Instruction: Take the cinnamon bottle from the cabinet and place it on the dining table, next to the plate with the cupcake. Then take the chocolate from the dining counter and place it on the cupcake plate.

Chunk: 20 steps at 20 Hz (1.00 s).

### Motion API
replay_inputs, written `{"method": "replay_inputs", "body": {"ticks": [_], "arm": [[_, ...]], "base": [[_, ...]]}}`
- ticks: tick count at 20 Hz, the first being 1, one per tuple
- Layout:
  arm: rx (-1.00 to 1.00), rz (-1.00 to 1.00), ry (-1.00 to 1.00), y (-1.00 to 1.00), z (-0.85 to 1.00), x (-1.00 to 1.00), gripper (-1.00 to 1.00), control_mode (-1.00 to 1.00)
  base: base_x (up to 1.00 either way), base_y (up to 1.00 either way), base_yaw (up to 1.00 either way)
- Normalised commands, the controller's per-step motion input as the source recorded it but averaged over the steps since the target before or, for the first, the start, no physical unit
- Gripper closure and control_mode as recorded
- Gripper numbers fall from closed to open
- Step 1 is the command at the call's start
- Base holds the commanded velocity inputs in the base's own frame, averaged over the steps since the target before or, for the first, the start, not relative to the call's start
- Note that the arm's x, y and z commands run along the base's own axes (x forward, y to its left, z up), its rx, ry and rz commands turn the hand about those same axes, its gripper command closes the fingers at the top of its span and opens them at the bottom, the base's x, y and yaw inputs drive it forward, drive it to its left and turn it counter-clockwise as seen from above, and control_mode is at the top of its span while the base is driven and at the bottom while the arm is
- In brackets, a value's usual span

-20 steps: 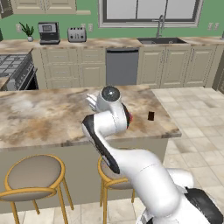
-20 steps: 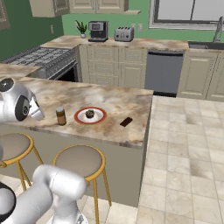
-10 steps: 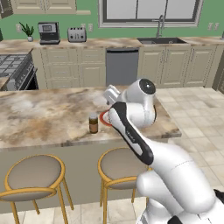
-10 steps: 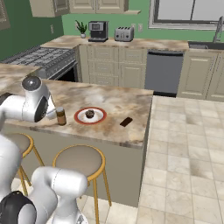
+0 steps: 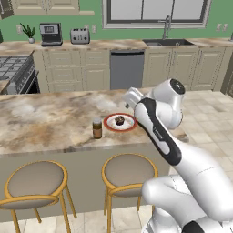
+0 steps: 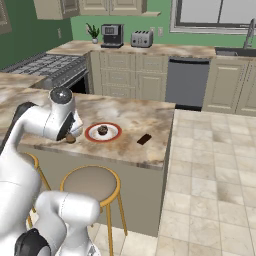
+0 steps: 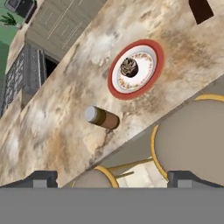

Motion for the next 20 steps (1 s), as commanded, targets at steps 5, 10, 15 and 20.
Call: {"method": "replay_inputs", "body": {"ticks": [5,10,15,20], "arm": [[-0.15,0.02,0.28,-0.51,-0.09,0.07,-1.0,-1.0],[-0.13,0.0,0.22,-0.61,-0.07,0.02,-1.0,-1.0],[-0.13,0.07,0.05,-0.6,0.0,0.0,-1.0,-1.0],[-0.1,0.17,0.01,-0.57,-0.16,0.06,-1.0,-1.0]], "base": [[0.0,0.0,0.0],[0.0,0.0,0.0],[0.0,0.0,0.0],[0.0,0.0,0.0]]}}
